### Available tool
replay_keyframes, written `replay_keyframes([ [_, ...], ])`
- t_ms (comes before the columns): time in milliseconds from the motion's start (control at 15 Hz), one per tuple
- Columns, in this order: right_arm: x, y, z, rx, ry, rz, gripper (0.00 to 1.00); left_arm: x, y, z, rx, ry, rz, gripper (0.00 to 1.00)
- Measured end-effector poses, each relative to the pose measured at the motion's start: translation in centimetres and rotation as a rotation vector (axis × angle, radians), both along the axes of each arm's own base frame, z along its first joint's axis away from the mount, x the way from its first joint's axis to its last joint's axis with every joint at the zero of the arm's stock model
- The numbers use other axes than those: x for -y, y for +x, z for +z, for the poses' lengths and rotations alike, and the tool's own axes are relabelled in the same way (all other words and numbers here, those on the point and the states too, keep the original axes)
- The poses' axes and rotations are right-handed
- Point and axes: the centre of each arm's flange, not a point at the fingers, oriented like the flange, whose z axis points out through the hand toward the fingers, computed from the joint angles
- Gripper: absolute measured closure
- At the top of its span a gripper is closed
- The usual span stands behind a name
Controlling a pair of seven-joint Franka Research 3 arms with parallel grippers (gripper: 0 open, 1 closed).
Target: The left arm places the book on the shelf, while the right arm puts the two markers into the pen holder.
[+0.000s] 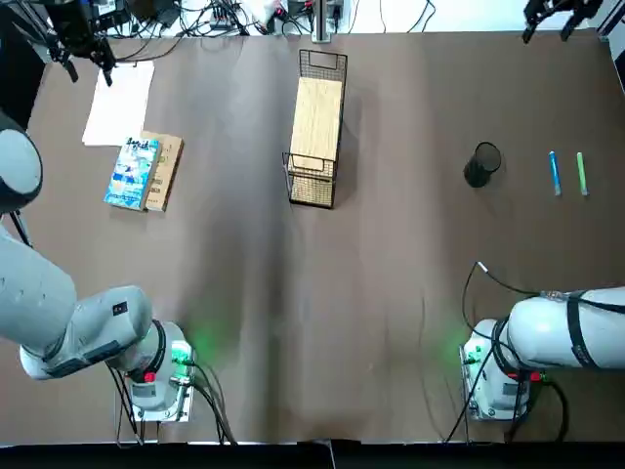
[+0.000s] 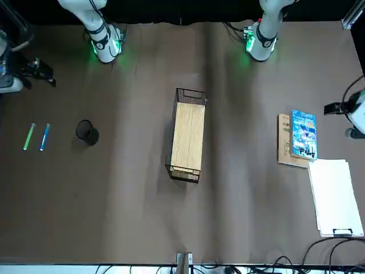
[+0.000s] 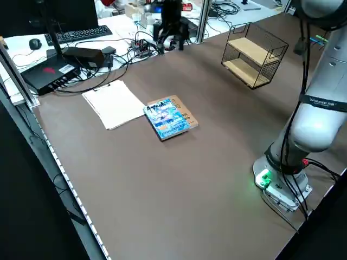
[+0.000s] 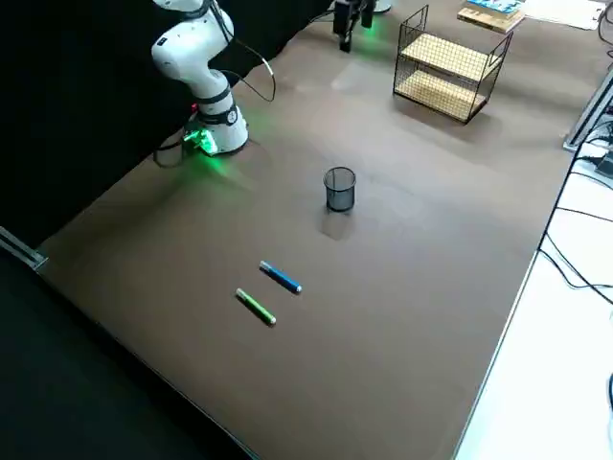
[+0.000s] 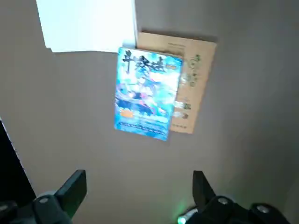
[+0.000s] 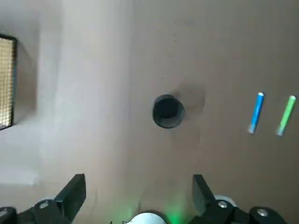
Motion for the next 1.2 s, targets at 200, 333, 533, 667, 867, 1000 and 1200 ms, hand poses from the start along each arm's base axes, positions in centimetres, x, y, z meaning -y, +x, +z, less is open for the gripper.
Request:
replay_keyframes([
  [200,7.4,0.3,-2.3,-0.046,-0.003,-0.133,0.00,-5.1,0.7,-3.3,-0.001,-0.024,0.046,0.00],
  [333,15.4,1.5,-7.5,-0.102,-0.040,-0.198,0.01,-12.2,0.0,-6.7,0.025,-0.171,0.215,0.00],
  [533,19.6,2.9,-11.6,-0.100,-0.065,-0.239,0.01,-17.3,-1.4,-9.6,0.061,-0.360,0.380,0.00],
  [667,24.3,4.4,-16.1,-0.054,-0.078,-0.291,0.01,-22.4,-3.5,-13.7,0.100,-0.560,0.517,0.00],
  [867,29.4,4.7,-21.4,-0.037,-0.075,-0.291,0.01,-26.3,-5.3,-20.0,0.152,-0.769,0.594,0.00],
  [1000,31.8,4.2,-24.2,-0.038,-0.067,-0.277,0.01,-27.8,-6.2,-24.0,0.190,-0.818,0.553,0.00],
  [1200,32.6,3.9,-31.2,-0.012,-0.068,-0.264,0.06,-28.4,-6.8,-30.4,0.220,-0.856,0.494,0.00],
])
